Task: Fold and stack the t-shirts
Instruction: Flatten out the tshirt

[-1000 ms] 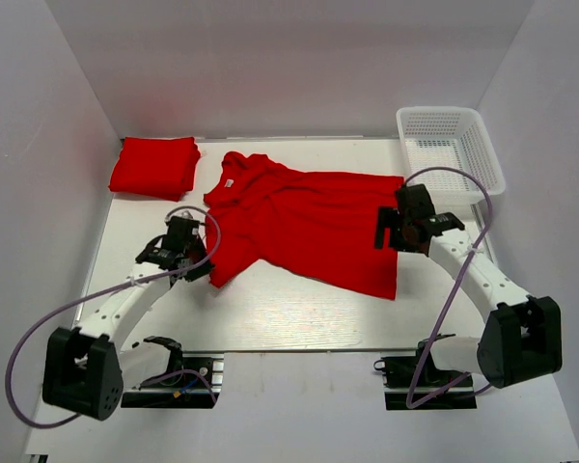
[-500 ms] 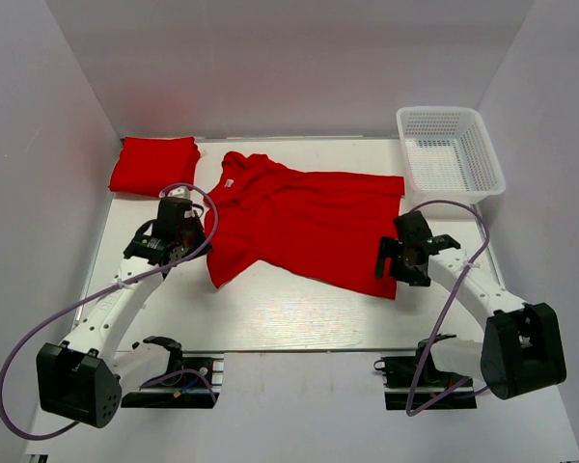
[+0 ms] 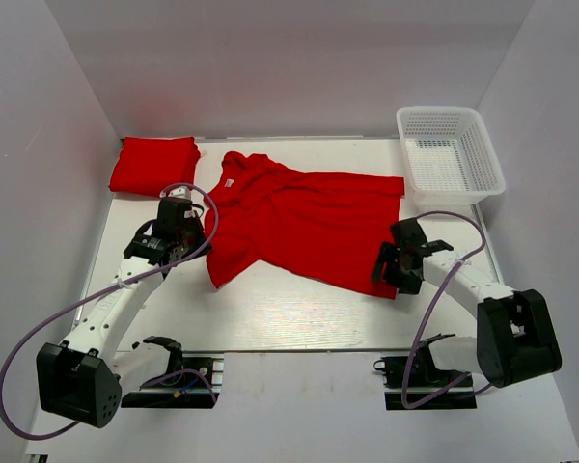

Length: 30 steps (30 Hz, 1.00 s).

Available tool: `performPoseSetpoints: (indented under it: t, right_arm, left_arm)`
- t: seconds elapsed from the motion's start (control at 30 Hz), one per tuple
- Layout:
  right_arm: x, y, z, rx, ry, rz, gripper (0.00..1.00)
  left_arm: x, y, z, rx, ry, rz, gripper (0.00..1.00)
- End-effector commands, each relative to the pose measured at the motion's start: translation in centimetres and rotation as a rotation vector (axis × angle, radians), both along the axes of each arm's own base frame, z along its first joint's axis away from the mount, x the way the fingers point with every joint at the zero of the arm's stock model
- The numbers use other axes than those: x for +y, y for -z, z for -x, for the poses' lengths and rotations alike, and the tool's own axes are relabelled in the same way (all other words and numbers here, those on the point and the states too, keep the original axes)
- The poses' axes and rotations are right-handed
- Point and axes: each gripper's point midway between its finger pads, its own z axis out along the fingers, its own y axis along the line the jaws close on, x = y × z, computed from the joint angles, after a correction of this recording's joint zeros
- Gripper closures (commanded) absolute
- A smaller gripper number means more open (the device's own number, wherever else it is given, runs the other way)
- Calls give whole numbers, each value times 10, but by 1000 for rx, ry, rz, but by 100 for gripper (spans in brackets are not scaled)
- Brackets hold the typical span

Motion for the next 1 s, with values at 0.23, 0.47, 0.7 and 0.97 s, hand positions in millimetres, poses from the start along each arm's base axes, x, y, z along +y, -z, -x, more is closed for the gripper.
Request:
performPoseSetpoints:
  t: [0.23, 0.47, 0.7, 0.97]
  right_arm:
    - [-9, 5, 18, 4, 90, 9, 23]
    - [-5, 11, 11, -8, 104, -10, 33]
    - [3, 20, 16, 14, 99, -51, 68]
    - [5, -10, -13, -138, 91, -63, 100]
  left_arm:
    - [-2, -4, -7, -22, 2, 12, 100]
    - [-2, -4, -7, -31, 2, 15, 100]
    - [0, -1, -3, -24, -4, 6, 100]
    - [-4, -20, -10, -105, 7, 39, 100]
